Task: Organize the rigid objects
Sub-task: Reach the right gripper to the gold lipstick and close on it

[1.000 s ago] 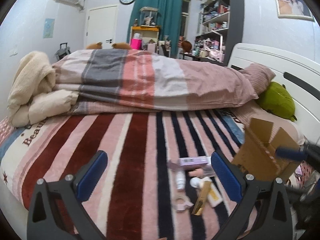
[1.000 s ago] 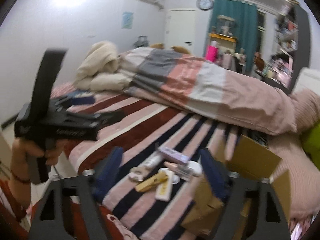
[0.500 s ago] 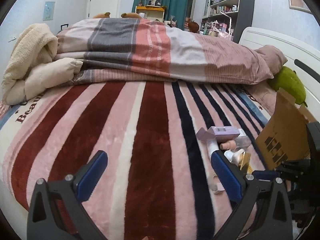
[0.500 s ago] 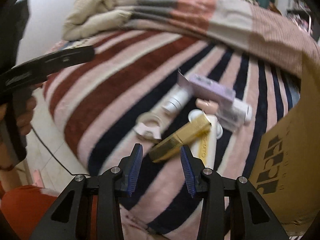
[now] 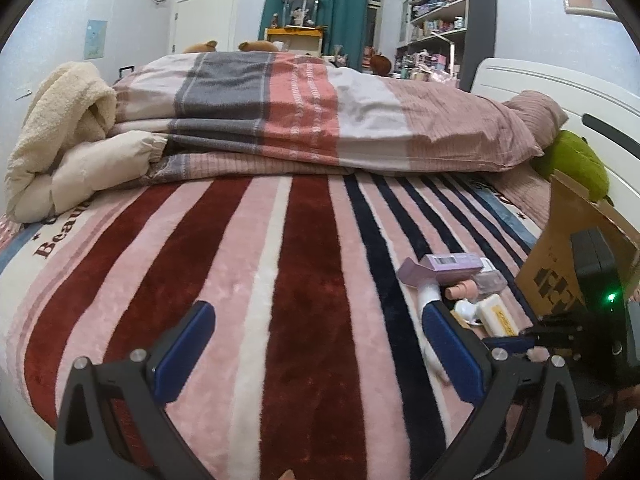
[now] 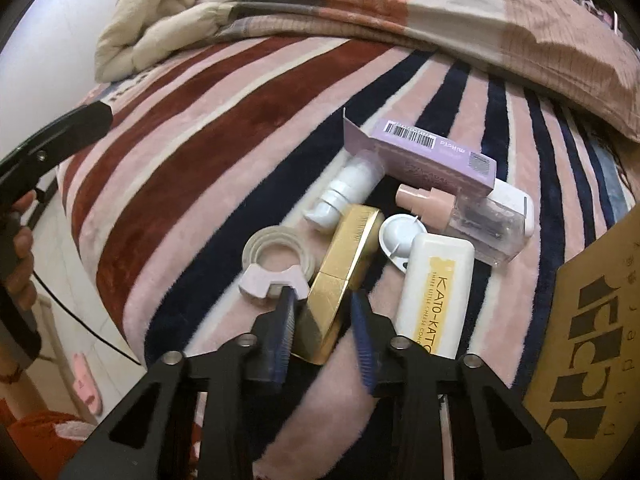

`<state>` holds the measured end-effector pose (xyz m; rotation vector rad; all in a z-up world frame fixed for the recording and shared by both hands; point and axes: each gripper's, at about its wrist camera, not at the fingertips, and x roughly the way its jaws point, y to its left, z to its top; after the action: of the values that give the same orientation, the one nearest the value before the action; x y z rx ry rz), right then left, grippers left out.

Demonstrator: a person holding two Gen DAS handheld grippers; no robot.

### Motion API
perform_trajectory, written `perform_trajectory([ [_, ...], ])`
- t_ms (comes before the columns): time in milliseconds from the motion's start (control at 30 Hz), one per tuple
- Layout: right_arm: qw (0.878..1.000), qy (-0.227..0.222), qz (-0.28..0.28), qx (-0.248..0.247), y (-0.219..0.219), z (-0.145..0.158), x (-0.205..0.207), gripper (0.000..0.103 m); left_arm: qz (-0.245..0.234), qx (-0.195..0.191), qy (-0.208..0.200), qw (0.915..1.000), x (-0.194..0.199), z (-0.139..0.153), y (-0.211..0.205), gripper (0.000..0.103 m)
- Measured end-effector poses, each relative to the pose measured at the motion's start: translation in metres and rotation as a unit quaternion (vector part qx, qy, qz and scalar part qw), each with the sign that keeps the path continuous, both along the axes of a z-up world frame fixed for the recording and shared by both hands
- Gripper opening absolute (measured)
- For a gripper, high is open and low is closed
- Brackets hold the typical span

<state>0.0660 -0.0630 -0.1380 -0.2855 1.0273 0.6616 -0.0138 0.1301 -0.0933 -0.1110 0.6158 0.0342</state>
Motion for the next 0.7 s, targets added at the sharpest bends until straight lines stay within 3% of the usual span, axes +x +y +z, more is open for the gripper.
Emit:
perform_trajectory([
  [167,0.999,-0.015,0.012,-0.027,-0.008,0.004,-0.003,0.014,-0.019,0.001,-0.002,0.9998,-0.001,0.002,-0.007,0.103],
  [333,0.999,-0.002,0.014,-0.042,-0.007,-0.004,0.005,0.014,-0.053,-0.028,0.002,0.9982,0.000,0.004,-0.012,0.103],
  [500,0.998,-0.034,0.019,-0.045,-0.001,-0.004,0.004,0.014,-0.102,-0.064,0.017,0.9926,0.006,0.007,-0.019,0.102],
  [633,0.997,-0.062,0.035,0.000,-0.009,0.024,-0.010,0.014,-0.142,-0.102,0.019,0.9844,0.014,0.022,-0.029,0.102],
  [700,0.995,-0.084,0.049,0.032,-0.014,0.049,-0.022,0.014,-0.179,-0.130,0.013,0.9752,0.018,0.037,-0.040,0.099],
])
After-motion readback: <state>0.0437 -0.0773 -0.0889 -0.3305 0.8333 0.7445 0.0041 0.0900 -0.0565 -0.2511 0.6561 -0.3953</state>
